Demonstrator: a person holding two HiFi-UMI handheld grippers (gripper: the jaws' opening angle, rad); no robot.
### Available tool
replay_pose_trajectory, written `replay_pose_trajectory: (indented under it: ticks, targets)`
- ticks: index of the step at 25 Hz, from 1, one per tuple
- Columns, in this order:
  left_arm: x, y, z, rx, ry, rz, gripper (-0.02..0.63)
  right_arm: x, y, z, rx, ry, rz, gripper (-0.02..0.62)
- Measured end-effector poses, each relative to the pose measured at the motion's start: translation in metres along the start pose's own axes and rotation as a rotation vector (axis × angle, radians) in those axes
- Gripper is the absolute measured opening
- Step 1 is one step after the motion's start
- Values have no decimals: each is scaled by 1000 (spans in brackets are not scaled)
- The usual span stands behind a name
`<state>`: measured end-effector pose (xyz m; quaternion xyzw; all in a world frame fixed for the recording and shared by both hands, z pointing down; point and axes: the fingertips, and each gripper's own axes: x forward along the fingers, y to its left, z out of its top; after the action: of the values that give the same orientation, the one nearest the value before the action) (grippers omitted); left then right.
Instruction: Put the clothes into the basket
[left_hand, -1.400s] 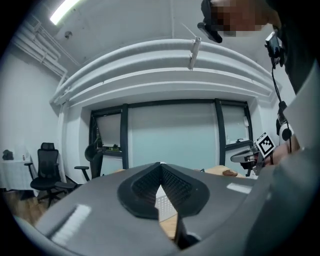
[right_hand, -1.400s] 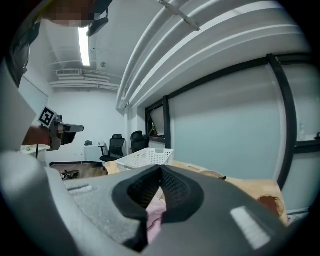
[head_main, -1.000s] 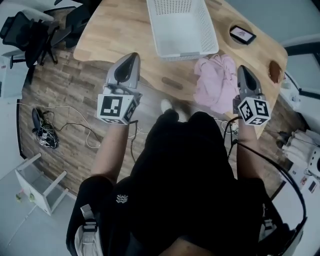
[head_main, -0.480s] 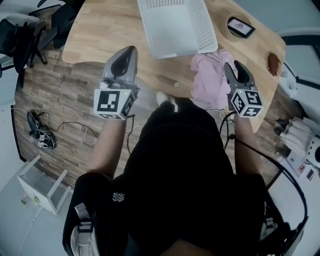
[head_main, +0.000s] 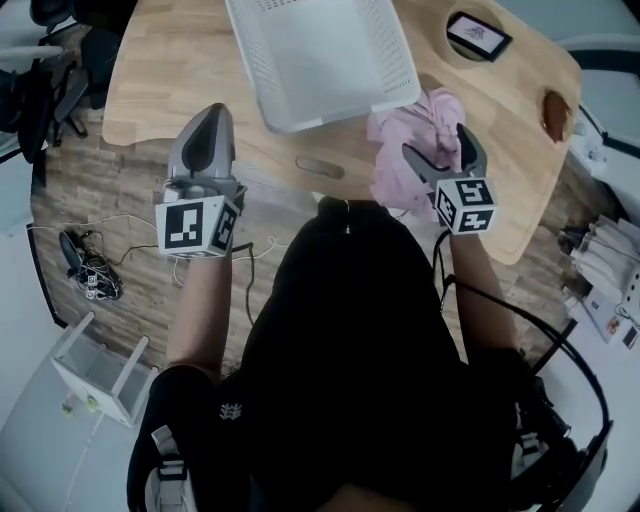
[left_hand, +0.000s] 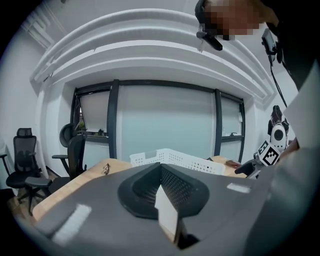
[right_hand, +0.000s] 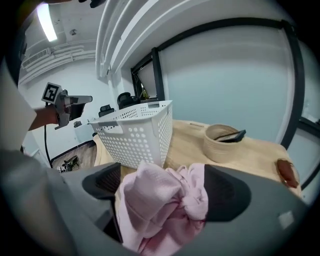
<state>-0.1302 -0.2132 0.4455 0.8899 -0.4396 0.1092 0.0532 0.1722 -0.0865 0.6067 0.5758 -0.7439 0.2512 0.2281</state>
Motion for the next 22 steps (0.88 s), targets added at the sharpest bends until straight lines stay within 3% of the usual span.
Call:
replay_pose_trajectory:
  ticks: [7,14,18,22]
  targets:
    - [19,-8,-28,-12,67,1,6,25,-7,-37,11,83,8,548]
    - [23,-10,-52,-20,121,4,6,47,-29,-62,-34,144,-94,548]
    - [23,-9,-60,-21,142,11,6,56,-39,-65,-29,131,-103,547]
    - [23,-10,-62,-24,148,17,6,54,-45,-64,-1,128,-83,472]
